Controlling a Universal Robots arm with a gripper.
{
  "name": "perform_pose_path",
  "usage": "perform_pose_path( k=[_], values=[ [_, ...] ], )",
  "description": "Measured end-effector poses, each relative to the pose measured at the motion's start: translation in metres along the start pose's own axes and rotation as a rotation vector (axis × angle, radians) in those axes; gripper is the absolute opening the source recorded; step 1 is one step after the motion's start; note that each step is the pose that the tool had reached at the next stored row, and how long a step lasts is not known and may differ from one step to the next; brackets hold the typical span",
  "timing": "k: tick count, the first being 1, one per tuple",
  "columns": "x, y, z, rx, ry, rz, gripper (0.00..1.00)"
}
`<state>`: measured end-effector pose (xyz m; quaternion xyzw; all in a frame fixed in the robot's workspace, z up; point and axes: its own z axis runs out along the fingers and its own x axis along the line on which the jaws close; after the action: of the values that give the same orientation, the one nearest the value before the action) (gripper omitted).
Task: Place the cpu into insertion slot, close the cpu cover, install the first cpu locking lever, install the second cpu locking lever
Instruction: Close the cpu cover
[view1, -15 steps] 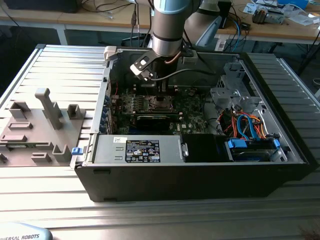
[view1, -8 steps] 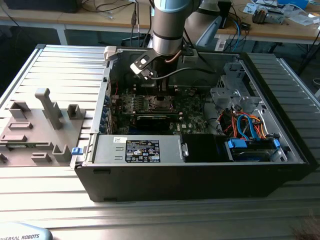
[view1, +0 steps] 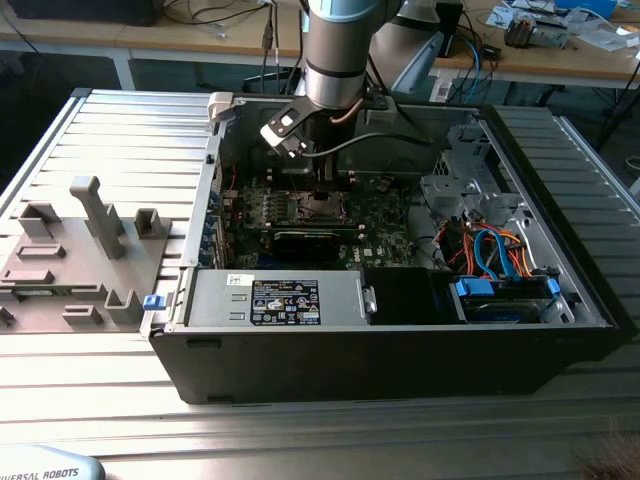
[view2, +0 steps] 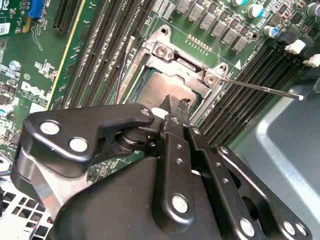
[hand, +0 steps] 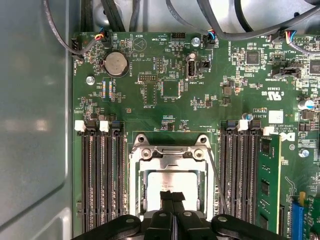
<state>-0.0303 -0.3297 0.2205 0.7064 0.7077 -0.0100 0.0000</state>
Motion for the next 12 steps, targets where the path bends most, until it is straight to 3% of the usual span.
perform_pose_path(
  k=[12],
  values=[
    [-0.0001, 0.0000, -0.0048, 0.0000, -0.0059, 0.000, 0.11]
  ],
)
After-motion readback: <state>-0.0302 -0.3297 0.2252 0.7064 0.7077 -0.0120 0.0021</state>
